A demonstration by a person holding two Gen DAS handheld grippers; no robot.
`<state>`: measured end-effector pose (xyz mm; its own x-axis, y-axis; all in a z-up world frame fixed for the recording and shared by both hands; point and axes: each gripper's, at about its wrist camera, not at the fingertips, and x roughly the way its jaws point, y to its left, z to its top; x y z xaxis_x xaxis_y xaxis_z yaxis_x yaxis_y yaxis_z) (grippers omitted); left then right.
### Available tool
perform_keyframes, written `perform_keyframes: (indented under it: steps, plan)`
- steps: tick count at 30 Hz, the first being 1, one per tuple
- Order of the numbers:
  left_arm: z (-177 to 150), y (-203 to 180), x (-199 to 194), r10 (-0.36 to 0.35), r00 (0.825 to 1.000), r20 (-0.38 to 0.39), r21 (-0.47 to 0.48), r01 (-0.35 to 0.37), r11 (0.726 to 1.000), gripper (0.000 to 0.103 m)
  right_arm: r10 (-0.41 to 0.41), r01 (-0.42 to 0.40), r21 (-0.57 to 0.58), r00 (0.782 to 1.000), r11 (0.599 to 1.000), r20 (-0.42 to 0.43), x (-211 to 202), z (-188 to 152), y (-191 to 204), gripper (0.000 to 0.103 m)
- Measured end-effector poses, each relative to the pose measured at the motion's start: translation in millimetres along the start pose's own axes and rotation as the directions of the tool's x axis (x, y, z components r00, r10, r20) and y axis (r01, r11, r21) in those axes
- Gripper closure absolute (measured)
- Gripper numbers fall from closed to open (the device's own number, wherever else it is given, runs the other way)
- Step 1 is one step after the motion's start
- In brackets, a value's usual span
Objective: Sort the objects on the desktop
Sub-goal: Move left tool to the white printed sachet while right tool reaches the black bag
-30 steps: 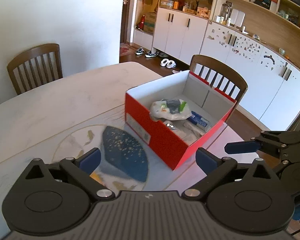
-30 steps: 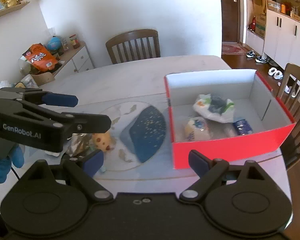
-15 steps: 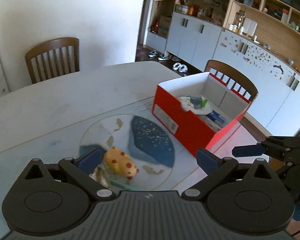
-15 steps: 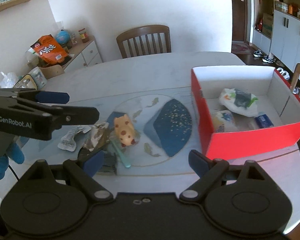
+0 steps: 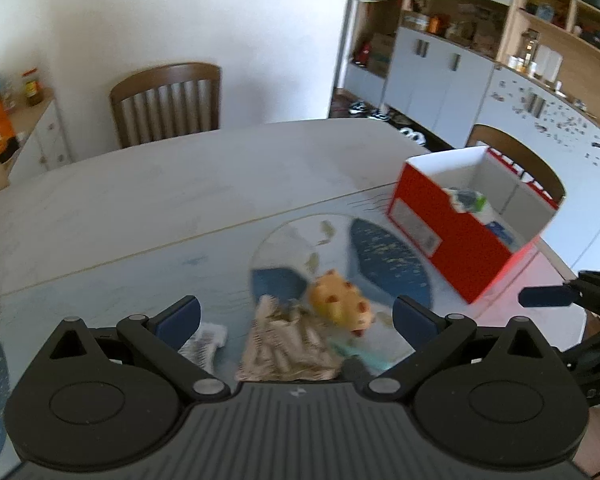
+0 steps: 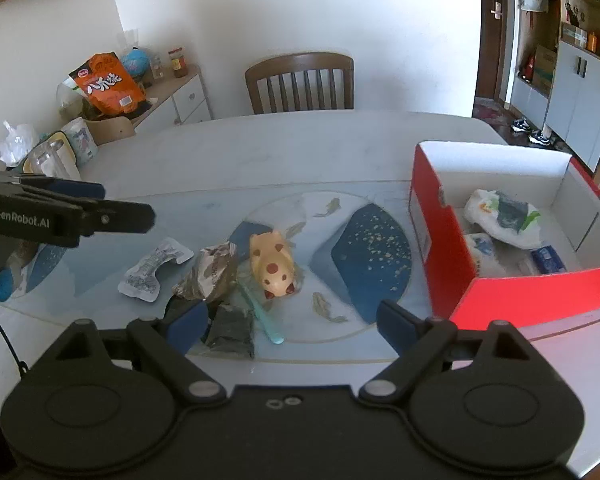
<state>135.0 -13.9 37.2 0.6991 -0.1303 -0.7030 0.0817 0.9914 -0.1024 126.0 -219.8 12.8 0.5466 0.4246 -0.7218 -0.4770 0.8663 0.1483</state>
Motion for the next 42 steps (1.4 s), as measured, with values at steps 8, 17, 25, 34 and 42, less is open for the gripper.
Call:
perform_keyframes:
  steps: [8, 17, 25, 34, 42]
  plan:
    - [-12, 34, 8, 0.049, 0.999, -0.017, -0.051, -0.05, 0.997, 0.0, 0.005, -0.005, -0.024, 1.0, 1.0, -0.016, 19, -3, 12, 0.018]
    - [-35, 69, 36, 0.086, 0.994, -0.064, -0.084, -0.091, 0.992, 0.0, -0.003, 0.001, -0.063, 0.999, 0.998, -0.032, 42, -10, 33, 0.022]
    - [-52, 84, 66, 0.095, 0.992, -0.086, -0.046, -0.099, 0.994, 0.0, -0.025, 0.021, -0.067, 0.998, 0.998, -0.053, 64, -18, 45, 0.025]
    - [-60, 95, 97, 0.093, 0.989, -0.117, -0.03, -0.097, 0.995, 0.0, -0.033, 0.028, -0.05, 0.995, 0.998, -0.09, 94, -24, 52, 0.03]
    - [-66, 102, 109, 0.075, 0.989, -0.13, -0.036, -0.081, 0.996, 0.001, -0.054, 0.049, -0.044, 0.992, 0.998, -0.117, 113, -28, 54, 0.04]
